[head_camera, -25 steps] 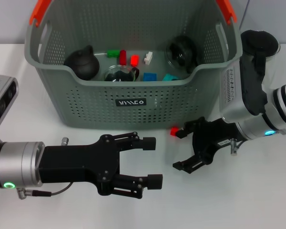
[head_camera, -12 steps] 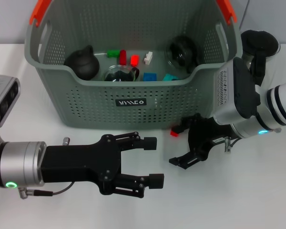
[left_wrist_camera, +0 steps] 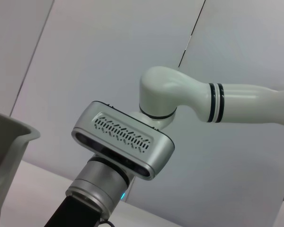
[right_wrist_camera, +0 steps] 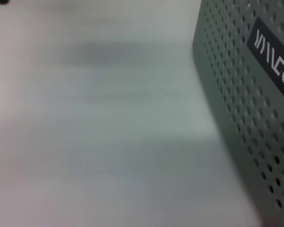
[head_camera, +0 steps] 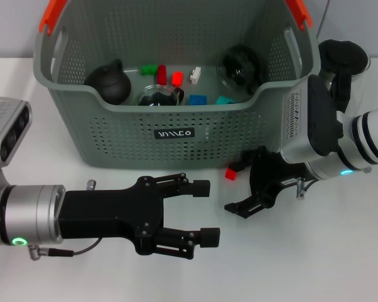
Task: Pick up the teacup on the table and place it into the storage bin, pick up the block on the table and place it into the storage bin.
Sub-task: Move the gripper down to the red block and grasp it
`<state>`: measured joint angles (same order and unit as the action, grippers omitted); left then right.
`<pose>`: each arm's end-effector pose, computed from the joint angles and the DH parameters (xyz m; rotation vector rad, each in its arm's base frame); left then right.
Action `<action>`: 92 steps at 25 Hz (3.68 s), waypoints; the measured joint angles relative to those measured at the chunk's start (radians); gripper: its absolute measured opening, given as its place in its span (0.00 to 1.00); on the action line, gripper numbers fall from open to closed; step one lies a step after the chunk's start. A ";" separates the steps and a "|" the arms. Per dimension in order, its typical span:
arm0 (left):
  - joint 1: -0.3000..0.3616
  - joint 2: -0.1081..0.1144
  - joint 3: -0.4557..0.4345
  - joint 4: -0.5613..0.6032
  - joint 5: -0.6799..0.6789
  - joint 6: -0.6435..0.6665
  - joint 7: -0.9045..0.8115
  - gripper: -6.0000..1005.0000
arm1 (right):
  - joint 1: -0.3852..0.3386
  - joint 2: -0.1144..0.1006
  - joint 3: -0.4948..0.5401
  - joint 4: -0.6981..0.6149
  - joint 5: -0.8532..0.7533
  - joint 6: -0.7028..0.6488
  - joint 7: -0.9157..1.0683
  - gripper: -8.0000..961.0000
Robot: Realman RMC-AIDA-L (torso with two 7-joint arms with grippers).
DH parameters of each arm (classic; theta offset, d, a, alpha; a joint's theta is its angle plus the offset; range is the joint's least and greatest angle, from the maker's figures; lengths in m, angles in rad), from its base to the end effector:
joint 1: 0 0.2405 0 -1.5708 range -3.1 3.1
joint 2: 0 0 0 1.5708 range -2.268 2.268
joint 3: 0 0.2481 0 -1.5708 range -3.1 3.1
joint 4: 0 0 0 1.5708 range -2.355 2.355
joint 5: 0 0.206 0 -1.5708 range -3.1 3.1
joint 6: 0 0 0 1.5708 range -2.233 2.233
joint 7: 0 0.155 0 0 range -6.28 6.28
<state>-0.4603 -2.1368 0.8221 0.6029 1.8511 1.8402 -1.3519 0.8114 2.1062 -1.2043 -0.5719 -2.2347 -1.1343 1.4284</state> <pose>-0.2141 0.2638 -0.0326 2.8180 0.5864 1.0853 0.2039 0.3730 -0.0924 -2.9813 0.0592 -0.1497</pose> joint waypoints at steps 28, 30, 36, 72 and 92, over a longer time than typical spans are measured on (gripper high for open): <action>-0.007 0.003 0.000 0.000 0.000 -0.002 0.000 0.93 | -0.002 0.001 -0.092 -0.003 0.050 0.036 0.010 0.98; -0.007 0.004 0.000 0.000 0.000 -0.002 -0.002 0.93 | -0.002 0.000 -0.090 -0.005 0.050 0.028 0.010 0.98; -0.009 0.005 0.000 0.000 0.000 -0.002 -0.003 0.93 | -0.002 -0.005 -0.080 -0.009 0.065 -0.017 0.011 0.98; -0.014 0.005 -0.003 0.000 0.000 -0.004 -0.004 0.93 | -0.009 -0.003 -0.093 0.001 0.069 0.034 0.011 0.98; -0.014 0.003 -0.003 0.000 -0.002 -0.004 -0.004 0.93 | -0.012 -0.005 -0.096 -0.002 0.073 -0.010 0.023 0.98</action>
<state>-0.4739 -2.1339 0.8190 0.6029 1.8495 1.8361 -1.3561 0.7993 2.1014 -1.3005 -0.5744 -2.1619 -1.1443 1.4511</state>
